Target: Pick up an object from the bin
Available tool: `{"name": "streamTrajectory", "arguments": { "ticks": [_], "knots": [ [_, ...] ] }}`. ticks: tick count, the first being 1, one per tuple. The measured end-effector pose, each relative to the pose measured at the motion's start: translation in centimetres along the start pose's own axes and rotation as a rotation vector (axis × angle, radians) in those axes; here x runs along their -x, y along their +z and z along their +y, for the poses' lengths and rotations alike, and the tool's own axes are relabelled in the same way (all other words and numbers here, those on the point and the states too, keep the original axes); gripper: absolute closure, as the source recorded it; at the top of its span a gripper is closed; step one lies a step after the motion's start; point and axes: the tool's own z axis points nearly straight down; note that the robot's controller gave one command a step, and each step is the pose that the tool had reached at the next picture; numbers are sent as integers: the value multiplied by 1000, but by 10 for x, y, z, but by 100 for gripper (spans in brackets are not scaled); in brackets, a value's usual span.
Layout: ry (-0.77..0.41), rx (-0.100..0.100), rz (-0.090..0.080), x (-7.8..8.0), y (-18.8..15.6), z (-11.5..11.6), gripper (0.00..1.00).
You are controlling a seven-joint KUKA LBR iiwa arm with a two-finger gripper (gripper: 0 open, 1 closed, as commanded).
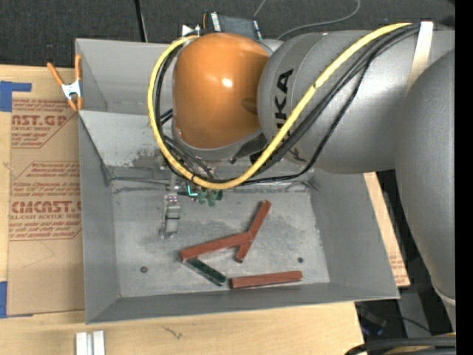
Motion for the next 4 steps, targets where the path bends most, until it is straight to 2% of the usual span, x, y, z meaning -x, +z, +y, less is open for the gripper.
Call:
{"name": "streamTrajectory", "arguments": {
  "ticks": [1, 2, 3, 4],
  "knots": [
    [18, -3, -1, 39, 93, -61, 0],
    [-152, 2, -13, 37, 164, -119, 0],
    [-143, 1, -14, -58, 166, -126, 0],
    [-145, 2, -9, -58, 166, -126, 100]
  ]
}}
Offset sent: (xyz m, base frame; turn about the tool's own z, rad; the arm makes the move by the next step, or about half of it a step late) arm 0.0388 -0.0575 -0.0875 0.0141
